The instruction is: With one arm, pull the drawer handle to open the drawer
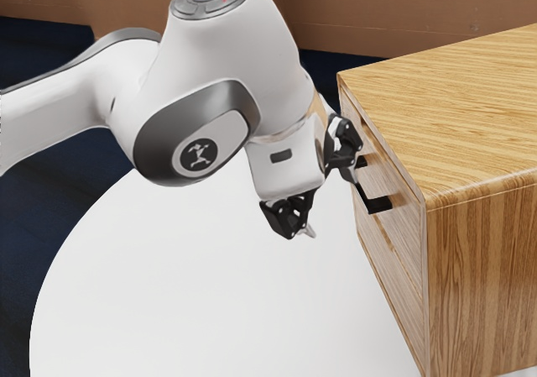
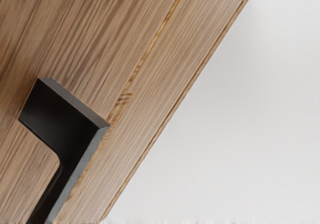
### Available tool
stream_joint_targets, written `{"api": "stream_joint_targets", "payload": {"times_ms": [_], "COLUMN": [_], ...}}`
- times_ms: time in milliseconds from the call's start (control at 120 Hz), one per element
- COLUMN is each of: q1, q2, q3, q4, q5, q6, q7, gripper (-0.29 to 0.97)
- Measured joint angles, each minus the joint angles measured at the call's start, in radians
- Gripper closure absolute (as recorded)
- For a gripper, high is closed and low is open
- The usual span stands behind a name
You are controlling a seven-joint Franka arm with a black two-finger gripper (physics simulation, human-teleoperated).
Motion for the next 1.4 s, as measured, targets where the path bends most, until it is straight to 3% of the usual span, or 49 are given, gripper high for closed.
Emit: {"api": "stream_joint_targets", "payload": {"times_ms": [333, 558, 808, 883, 958, 1000, 1067, 1100, 1175, 1217, 1267, 1333, 1400], "q1": [-0.005, -0.002, -0.038, -0.003, -0.004, -0.013, -0.025, -0.035, -0.098, -0.106, -0.039, -0.007, -0.028], "q2": [0.012, 0.049, 0.057, 0.055, 0.055, 0.055, 0.052, 0.044, -0.003, -0.031, -0.051, -0.069, -0.07], "q3": [0.0, 0.001, 0.045, 0.013, 0.008, 0.015, 0.027, 0.038, 0.111, 0.179, 0.247, 0.268, 0.298], "q4": [-0.001, 0.005, -0.003, -0.008, -0.017, -0.021, -0.022, -0.019, 0.036, 0.112, 0.259, 0.395, 0.413], "q5": [0.02, 0.073, 0.101, 0.098, 0.094, 0.092, 0.089, 0.087, 0.089, 0.096, 0.132, 0.213, 0.264], "q6": [0.033, 0.062, 0.113, 0.09, 0.059, 0.035, -0.025, -0.063, -0.201, -0.322, -0.502, -0.731, -0.903], "q7": [0.011, 0.014, 0.016, 0.017, 0.017, 0.016, 0.013, 0.01, 0.003, -0.006, -0.018, -0.047, -0.082], "gripper": [0.02, 0.02, 0.12, -0.01, -0.02, -0.1, -0.2, -0.19, 0.18, 0.14, 0.1, 0.07, 0.05]}}
